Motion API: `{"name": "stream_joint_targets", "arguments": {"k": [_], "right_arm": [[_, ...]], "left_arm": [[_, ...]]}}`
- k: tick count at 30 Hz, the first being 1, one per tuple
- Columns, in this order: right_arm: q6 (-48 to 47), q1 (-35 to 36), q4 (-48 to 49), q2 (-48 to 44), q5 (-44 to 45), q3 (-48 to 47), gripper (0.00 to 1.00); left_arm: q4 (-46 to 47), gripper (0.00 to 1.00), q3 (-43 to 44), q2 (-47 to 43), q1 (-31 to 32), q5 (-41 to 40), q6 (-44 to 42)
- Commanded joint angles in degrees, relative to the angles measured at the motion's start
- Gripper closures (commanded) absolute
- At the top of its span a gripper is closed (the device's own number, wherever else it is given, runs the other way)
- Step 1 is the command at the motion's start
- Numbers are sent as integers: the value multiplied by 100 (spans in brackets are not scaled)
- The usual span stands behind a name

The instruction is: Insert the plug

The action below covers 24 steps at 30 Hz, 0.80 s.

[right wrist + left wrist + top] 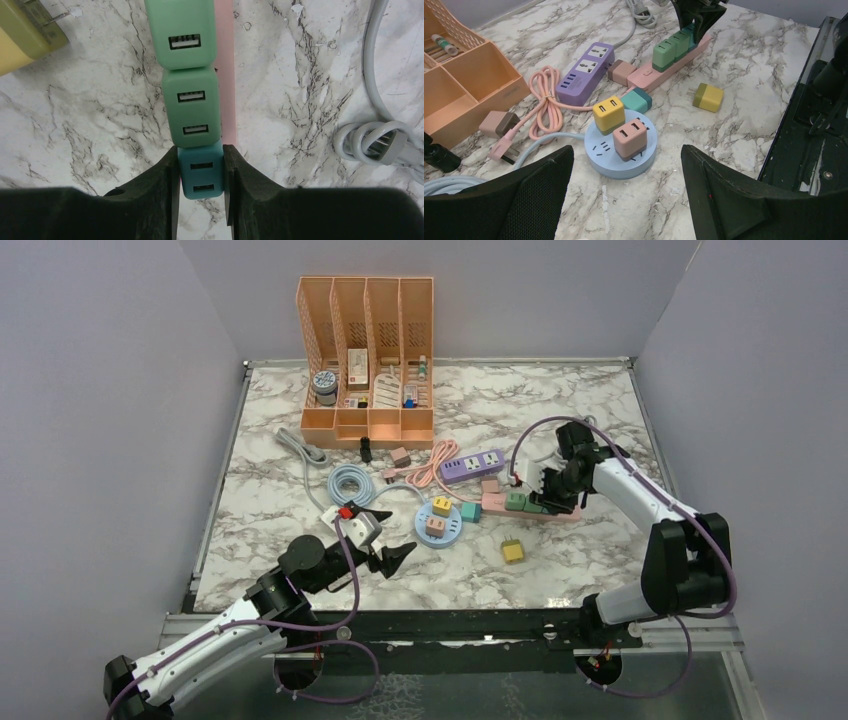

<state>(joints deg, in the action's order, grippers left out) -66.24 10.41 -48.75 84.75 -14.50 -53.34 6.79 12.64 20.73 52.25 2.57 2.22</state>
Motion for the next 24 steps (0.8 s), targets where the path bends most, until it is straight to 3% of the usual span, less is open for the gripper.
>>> {"name": "stream_joint_targets", "arguments": {"k": [1,4,6,16,21,24], "right_arm": [[413,-22,314,535,-292,671,60],[569,-74,249,270,-351,418,38],[600,-79,169,84,-421,283,33],[985,-160,268,-1329,-380,206,31],[1981,-154,830,-2043,-657,183,31],[3132,-156,1220,-2291,-885,53,30]], "left_arm": [[94,20,119,-68,0,174,7],[86,20,132,-107,1,120,-15],[87,20,136,-134,-3,101,-12],[57,19,248,-103,4,-22,-87],[36,20,363,89,-4,-662,406],[-251,17,590,335,-2,-1310,947]]}}
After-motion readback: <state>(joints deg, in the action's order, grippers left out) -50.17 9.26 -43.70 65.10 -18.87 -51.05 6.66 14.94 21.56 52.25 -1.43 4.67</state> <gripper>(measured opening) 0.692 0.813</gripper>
